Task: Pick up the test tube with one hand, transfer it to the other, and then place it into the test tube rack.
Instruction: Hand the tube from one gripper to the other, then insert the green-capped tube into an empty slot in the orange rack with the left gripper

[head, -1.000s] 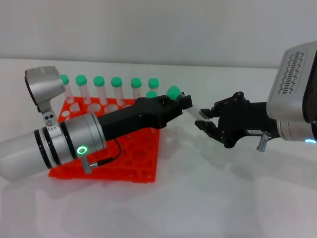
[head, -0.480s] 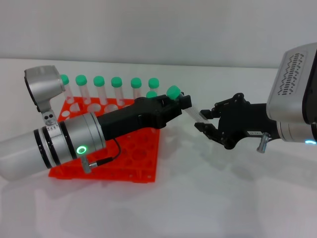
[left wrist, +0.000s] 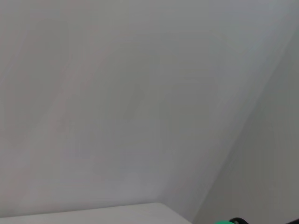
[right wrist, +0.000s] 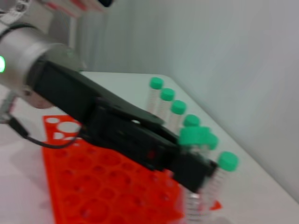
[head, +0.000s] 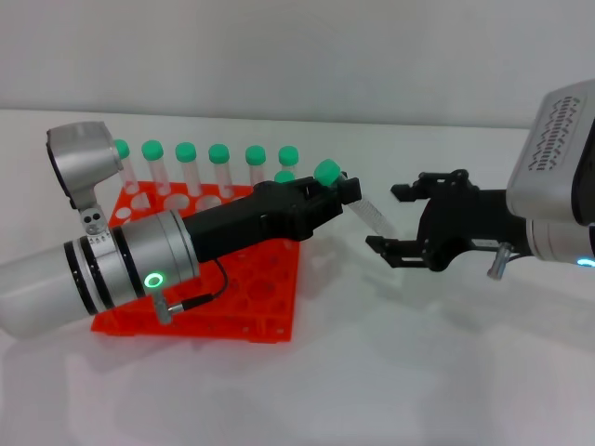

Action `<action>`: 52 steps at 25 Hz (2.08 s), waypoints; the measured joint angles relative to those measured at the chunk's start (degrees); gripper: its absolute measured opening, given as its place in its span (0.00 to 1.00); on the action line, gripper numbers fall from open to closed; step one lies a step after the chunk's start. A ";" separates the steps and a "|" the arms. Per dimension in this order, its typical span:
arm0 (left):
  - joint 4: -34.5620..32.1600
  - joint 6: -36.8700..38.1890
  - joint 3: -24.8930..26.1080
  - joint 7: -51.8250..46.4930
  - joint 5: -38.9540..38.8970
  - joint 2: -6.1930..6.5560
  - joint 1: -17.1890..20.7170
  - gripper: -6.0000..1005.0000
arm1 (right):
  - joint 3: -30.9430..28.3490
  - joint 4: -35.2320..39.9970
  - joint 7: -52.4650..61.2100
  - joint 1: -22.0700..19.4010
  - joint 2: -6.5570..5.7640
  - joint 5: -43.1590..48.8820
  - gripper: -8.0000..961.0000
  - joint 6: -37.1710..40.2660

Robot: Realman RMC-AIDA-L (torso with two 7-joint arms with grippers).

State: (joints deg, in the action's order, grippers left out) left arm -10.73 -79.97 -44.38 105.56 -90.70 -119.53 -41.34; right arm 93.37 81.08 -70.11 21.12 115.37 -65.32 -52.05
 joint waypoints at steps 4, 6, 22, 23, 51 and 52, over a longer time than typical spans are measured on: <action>-1.36 -0.51 0.00 -0.73 0.19 0.10 0.34 0.22 | -1.68 -1.52 0.11 -0.27 -0.06 0.02 0.67 1.62; -4.21 -0.95 -0.50 -2.62 0.28 0.23 1.19 0.22 | -2.88 -2.53 0.17 -0.50 -0.06 0.01 0.75 1.94; -49.21 5.85 -13.39 -47.88 22.50 0.74 7.93 0.22 | -13.97 -9.87 -5.72 -5.14 -0.28 -8.03 0.90 3.29; -50.60 5.68 -13.39 -49.71 24.35 0.77 7.64 0.22 | -14.64 -10.54 -6.47 -5.21 -0.34 -8.92 0.90 3.10; -67.58 -11.68 -14.03 -67.23 40.48 2.02 2.16 0.22 | -20.95 -10.90 -7.76 -5.21 -0.67 -9.16 0.90 -0.77; -67.85 -12.30 -14.06 -67.70 40.74 2.05 1.97 0.22 | -21.00 -10.89 -7.77 -5.21 -0.67 -9.03 0.90 -0.78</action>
State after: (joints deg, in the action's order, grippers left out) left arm -78.57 -92.27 -58.44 37.85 -49.96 -117.49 -39.37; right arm 72.37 70.19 -77.88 15.91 114.70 -74.35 -52.83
